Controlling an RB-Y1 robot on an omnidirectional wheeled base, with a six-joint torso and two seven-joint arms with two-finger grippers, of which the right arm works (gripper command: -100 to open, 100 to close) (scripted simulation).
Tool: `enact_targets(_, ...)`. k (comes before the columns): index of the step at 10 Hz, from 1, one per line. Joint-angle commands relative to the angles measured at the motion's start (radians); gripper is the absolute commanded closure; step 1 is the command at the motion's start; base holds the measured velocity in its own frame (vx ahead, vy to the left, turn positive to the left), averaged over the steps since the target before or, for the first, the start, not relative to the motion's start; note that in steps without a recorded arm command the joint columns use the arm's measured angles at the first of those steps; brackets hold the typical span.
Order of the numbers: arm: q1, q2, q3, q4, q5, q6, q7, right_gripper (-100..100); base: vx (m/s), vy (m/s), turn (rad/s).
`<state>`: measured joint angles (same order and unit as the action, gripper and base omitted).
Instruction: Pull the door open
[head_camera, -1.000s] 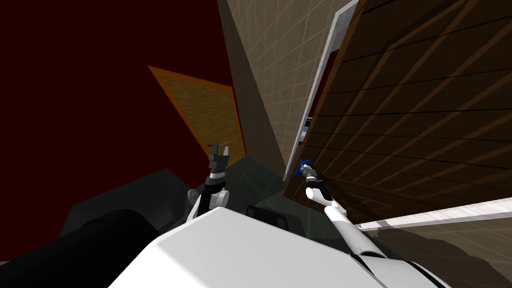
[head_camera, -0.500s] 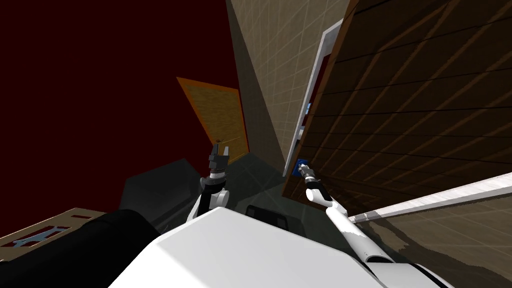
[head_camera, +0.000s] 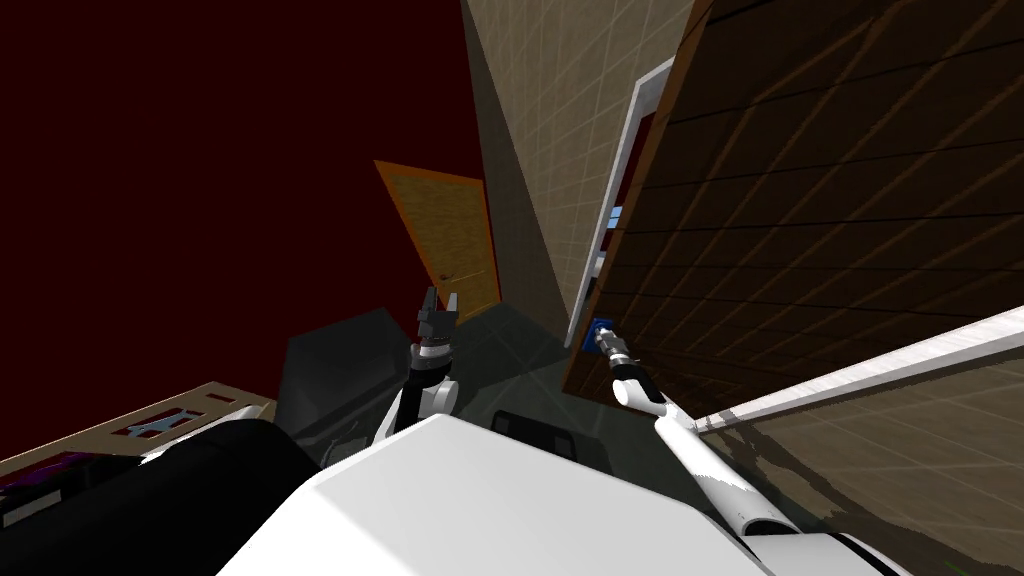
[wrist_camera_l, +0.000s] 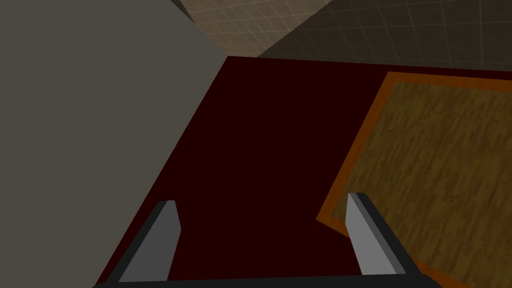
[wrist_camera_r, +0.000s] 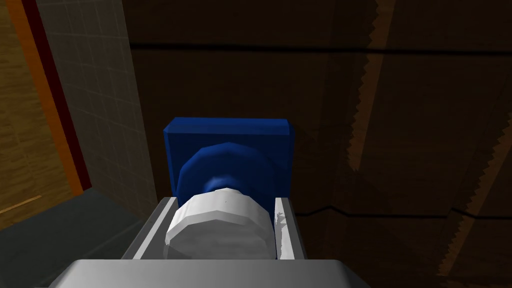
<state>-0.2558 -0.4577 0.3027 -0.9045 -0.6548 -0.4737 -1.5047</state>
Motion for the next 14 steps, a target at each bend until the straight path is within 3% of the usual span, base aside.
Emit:
enact_targets(1,0.003,-0.01,0.024,-0.008,0.005,-0.006,-0.019,100,-0.187,-0.115,0.077)
enact_targets(8,0.02,-0.07,0.12,-0.058,0.023,-0.03,-0.1,100,-0.197,-0.104,0.079)
enact_targets(9,0.017,-0.063,0.114,-0.05,0.022,-0.025,-0.093,100,-0.074,-0.051,0.036)
enact_targets(10,0.024,-0.08,0.142,-0.062,0.029,-0.036,-0.116,100,-0.124,-0.058,0.067)
enact_targets(14,0.034,-0.12,0.192,-0.09,0.041,-0.06,-0.162,100,-0.166,-0.094,0.065)
